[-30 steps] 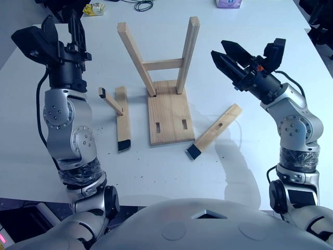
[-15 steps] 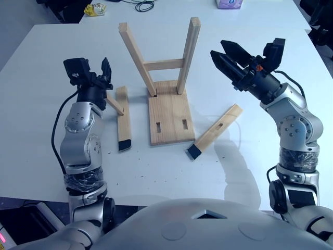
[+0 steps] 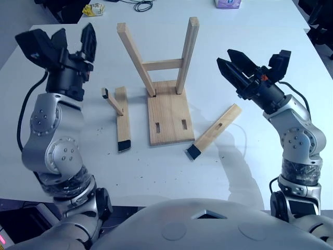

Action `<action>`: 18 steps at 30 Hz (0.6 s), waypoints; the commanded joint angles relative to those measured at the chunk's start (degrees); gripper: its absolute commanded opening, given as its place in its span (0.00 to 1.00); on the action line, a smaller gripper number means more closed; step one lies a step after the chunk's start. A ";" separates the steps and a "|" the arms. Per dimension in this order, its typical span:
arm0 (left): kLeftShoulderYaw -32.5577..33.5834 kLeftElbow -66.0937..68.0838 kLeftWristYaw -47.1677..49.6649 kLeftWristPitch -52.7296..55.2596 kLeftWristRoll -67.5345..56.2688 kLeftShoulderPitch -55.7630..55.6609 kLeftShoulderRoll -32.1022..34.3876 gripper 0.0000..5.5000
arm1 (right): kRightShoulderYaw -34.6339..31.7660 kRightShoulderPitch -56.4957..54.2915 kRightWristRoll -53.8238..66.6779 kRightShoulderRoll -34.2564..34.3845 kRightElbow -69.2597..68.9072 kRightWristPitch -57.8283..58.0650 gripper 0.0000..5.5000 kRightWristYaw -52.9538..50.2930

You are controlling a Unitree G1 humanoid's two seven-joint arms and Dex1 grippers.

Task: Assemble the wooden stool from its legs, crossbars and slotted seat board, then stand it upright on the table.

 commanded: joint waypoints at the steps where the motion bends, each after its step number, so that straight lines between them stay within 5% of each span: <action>1: 0.18 -4.56 0.33 6.74 -1.29 6.53 1.92 0.73 | -1.59 5.46 0.90 0.59 -4.58 -0.29 0.62 -2.94; 7: 3.59 -6.77 3.10 16.90 -3.31 10.39 1.34 0.73 | -1.67 8.98 1.06 2.15 -7.33 -1.29 0.62 -5.81; 18: -1.76 -3.84 8.54 32.72 -1.00 12.33 -9.71 0.73 | -1.24 3.78 2.04 0.41 -4.50 0.14 0.62 -5.16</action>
